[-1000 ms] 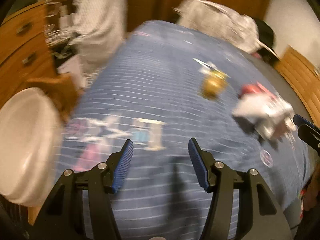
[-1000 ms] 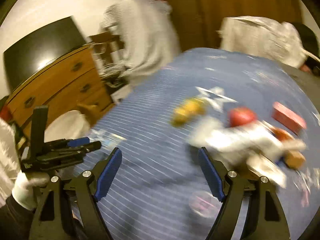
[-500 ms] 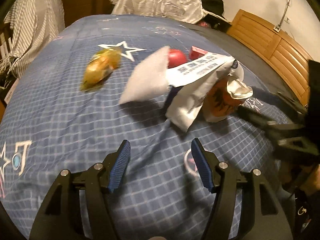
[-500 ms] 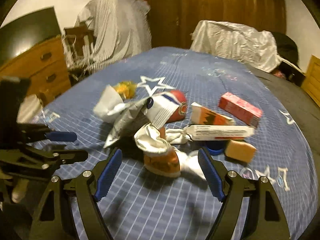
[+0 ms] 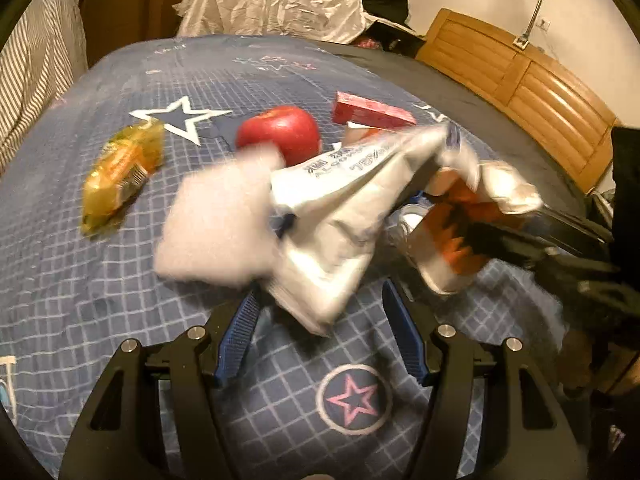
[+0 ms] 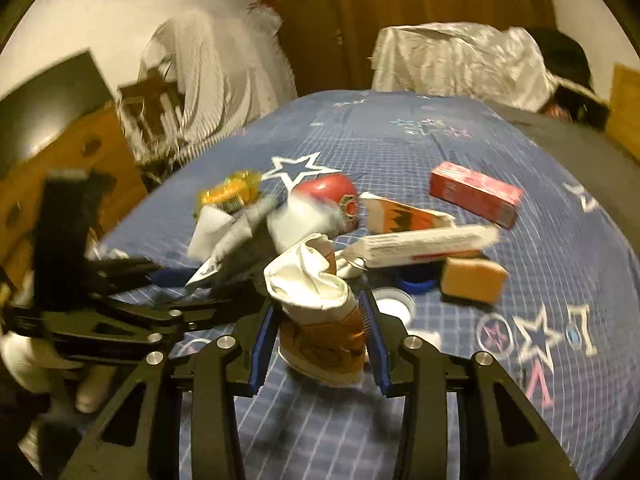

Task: Collect trash
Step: 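Grasp the crumpled paper cup with the right tool while the left tool grasps the white cloth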

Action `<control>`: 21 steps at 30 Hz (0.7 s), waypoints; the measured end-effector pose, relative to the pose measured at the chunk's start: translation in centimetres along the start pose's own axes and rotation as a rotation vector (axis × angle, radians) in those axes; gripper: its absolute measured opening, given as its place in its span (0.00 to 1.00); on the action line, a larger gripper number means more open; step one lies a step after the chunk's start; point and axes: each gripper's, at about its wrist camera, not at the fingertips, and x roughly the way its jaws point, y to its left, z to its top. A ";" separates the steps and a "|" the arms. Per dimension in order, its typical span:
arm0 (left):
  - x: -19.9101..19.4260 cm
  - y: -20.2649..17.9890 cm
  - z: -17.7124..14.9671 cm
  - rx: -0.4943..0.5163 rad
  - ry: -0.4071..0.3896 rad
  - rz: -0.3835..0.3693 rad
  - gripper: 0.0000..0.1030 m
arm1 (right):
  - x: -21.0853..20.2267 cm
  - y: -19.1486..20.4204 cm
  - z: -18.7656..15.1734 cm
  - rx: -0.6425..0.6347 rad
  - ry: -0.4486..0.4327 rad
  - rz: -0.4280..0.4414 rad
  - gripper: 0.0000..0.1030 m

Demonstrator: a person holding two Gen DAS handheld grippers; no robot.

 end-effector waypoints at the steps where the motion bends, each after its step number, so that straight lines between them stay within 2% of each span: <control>1: 0.0 0.2 -0.2 -0.009 0.002 -0.011 0.59 | -0.8 -0.5 -0.4 0.017 0.001 0.010 0.41; 5: -0.5 2.0 -1.2 -0.062 0.013 -0.001 0.59 | -2.8 -1.4 -2.0 0.037 0.015 0.024 0.41; 10: -1.6 3.6 -2.2 -0.120 0.006 0.050 0.59 | -4.7 -2.1 -4.2 0.067 0.010 0.019 0.41; 15: -1.2 1.1 -2.4 -0.037 0.028 0.039 0.59 | -6.1 -3.5 -5.5 0.122 0.014 0.018 0.41; 21: 1.3 -1.5 -0.8 0.048 0.065 -0.002 0.59 | -7.6 -4.8 -6.3 0.162 0.004 0.013 0.41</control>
